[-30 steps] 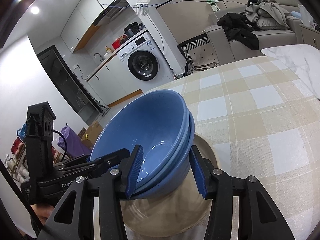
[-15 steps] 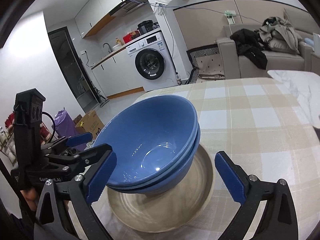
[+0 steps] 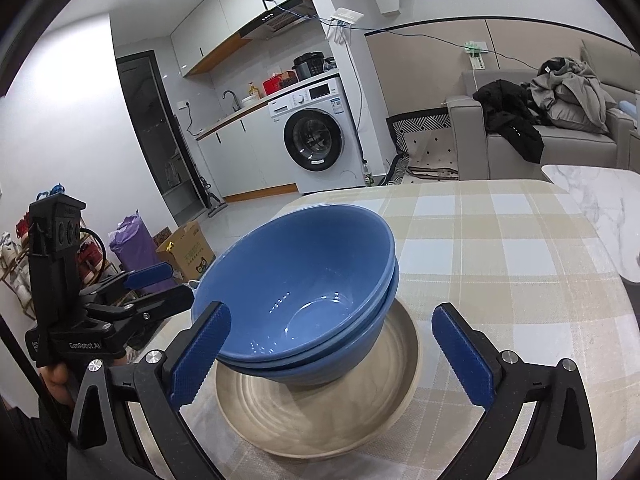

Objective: Organize plates and bowls

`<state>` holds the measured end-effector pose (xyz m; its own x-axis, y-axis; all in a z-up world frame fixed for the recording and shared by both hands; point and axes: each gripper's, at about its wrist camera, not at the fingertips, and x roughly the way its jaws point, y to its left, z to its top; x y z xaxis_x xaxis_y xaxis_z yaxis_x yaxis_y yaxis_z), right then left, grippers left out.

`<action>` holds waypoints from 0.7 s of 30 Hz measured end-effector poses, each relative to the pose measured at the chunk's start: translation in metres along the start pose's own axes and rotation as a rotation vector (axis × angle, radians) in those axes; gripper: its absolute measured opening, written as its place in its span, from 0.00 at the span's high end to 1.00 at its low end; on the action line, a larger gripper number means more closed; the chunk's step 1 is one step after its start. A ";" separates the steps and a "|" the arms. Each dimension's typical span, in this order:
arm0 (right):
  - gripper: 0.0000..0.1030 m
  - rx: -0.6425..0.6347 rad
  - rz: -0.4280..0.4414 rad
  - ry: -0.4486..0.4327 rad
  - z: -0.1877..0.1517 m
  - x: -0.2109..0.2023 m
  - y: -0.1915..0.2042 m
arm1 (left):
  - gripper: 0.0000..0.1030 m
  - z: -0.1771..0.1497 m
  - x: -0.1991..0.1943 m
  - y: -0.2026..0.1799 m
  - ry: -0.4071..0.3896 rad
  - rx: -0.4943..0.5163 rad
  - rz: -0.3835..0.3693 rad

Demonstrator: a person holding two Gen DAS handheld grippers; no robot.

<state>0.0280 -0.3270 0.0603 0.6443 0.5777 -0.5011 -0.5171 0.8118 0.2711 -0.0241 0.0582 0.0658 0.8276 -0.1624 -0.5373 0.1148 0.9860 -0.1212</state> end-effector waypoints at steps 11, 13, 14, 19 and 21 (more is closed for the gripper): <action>0.00 -0.069 0.005 -0.097 -0.017 -0.026 -0.003 | 0.01 -0.024 -0.018 0.005 -0.056 -0.014 -0.017; 0.00 -0.078 -0.002 -0.109 -0.022 -0.031 -0.005 | 0.01 -0.030 -0.020 0.004 -0.066 -0.004 -0.014; 0.00 -0.080 -0.008 -0.112 -0.025 -0.032 -0.006 | 0.01 -0.032 -0.020 0.003 -0.073 0.007 -0.006; 0.00 -0.081 -0.035 -0.125 -0.041 -0.038 -0.012 | 0.01 -0.046 -0.022 0.001 -0.113 0.035 0.024; 0.00 -0.089 -0.045 -0.136 -0.047 -0.041 -0.012 | 0.01 -0.051 -0.022 0.002 -0.120 0.036 0.026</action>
<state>-0.0189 -0.3649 0.0390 0.7350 0.5524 -0.3933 -0.5305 0.8297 0.1740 -0.0703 0.0615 0.0355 0.8903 -0.1330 -0.4356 0.1103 0.9909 -0.0770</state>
